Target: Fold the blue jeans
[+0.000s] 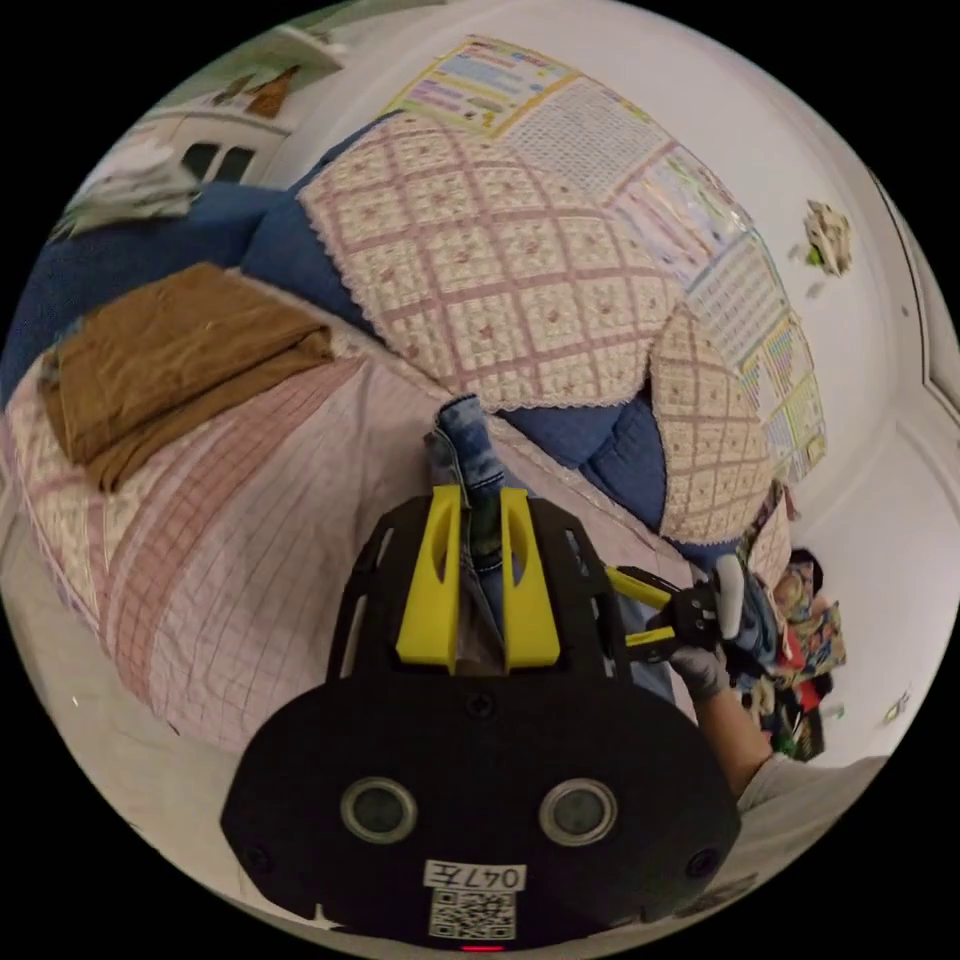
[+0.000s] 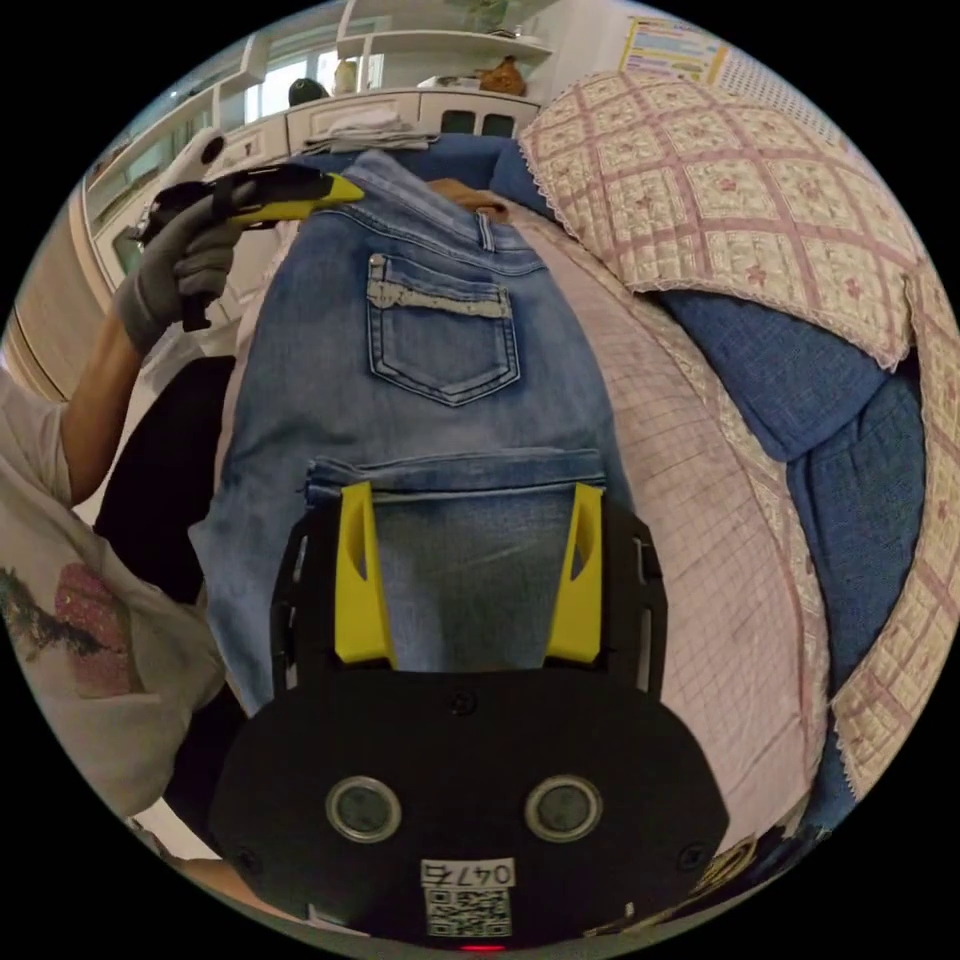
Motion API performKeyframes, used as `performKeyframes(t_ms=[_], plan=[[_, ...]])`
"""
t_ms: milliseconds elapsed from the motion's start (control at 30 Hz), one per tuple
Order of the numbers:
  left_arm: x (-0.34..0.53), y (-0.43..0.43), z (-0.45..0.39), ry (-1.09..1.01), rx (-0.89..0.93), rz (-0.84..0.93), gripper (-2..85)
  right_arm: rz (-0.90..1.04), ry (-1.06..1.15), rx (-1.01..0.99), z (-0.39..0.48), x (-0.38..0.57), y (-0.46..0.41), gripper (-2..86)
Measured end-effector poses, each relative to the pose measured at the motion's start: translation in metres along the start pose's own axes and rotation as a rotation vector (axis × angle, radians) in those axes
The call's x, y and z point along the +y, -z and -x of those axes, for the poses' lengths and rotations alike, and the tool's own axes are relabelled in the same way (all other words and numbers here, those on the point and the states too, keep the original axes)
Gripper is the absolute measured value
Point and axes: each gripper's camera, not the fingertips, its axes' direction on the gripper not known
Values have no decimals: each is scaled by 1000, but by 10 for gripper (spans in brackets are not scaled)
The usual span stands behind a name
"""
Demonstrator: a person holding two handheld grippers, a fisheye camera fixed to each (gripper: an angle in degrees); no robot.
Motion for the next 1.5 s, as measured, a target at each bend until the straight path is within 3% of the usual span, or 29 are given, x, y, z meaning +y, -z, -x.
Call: performKeyframes(t_ms=[167, 300, 400, 567, 667, 800, 933, 1100, 1300, 1367, 1433, 1500], plan=[[-40, 10, -151, -354, 63, 11, 54, -5, -38, -16, -13, 19, 22, 209], [-35, 5, -267, -608, 120, 41, 51, -206, -273, 33, -31, 75, 84, 137], [-12, -23, -357, -802, 160, 152, 49, -274, -398, 80, -35, 128, 117, 97], [35, -91, -443, -890, 281, 513, 105, -115, -599, 241, -36, 202, 136, 71], [25, -74, -444, -846, 275, 492, 114, -86, -702, 305, -34, 242, 149, 65], [-3, -49, -424, -805, 64, 438, 114, -244, -781, 136, -34, 283, 172, 69], [-26, -45, -405, -745, -44, 484, 116, -319, -692, -55, -23, 295, 177, 75], [-48, -56, -398, -696, -35, 561, 119, -110, -700, -105, -36, 299, 165, 18], [-63, -46, -386, -686, -107, 537, 3, -236, -577, 2, -15, 312, 229, 3], [-76, -35, -370, -628, -58, 521, -5, -173, -617, 11, -15, 324, 221, 6], [-86, -29, -357, -584, -44, 508, -4, 30, -649, -42, -22, 340, 193, 16], [-96, -25, -347, -562, -58, 510, 1, -64, -699, -96, -28, 358, 204, 36]])
